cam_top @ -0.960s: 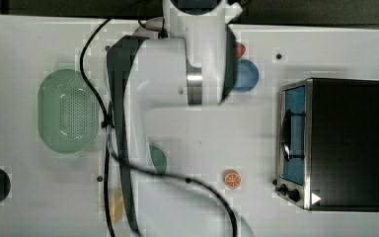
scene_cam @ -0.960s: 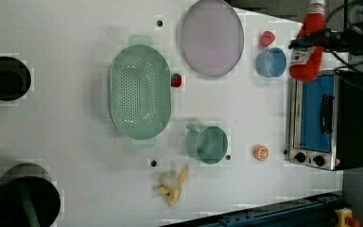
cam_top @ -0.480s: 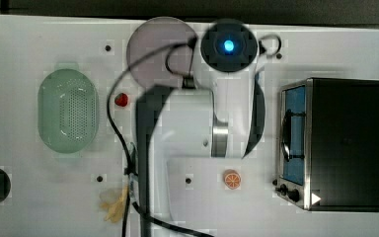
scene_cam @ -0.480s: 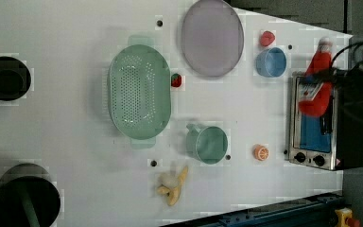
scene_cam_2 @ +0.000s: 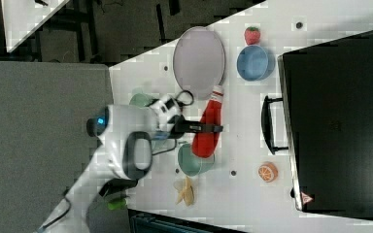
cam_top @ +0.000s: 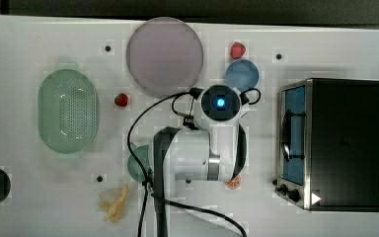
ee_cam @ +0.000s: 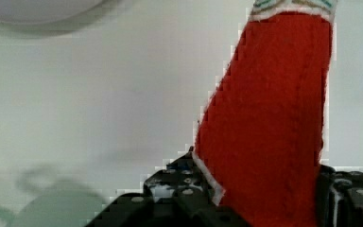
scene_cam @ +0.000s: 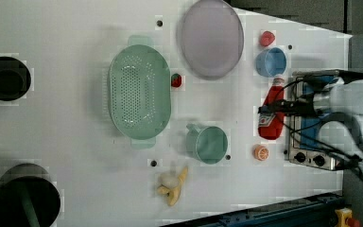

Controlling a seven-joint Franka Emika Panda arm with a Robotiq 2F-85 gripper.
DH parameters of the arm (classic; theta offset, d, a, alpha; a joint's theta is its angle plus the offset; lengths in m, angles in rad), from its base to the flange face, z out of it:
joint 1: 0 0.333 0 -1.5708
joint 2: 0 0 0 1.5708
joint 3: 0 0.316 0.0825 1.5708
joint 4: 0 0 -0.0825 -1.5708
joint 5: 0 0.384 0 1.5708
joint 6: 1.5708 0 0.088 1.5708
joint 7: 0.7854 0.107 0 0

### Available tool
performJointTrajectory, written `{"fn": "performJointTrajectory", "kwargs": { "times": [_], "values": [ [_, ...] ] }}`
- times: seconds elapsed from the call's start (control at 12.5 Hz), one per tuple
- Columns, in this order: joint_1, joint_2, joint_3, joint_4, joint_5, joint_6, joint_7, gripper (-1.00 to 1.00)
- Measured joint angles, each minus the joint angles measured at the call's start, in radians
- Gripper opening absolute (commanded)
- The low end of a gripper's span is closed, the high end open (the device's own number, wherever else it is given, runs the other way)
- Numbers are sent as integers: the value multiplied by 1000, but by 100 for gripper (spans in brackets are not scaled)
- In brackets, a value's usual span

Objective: Pick ketchup from plate and place it on table.

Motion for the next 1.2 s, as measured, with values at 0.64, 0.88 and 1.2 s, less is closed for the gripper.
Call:
{"fn": "performJointTrajectory", "kwargs": {
  "times": [0.64, 0.88, 1.2],
  "values": [
    [-4, 106, -9, -92, 8, 182, 64, 100],
    [-6, 101, -2, -51, 8, 172, 69, 100],
    [-2, 40, 14, 125, 6, 0, 210, 100]
  ]
}}
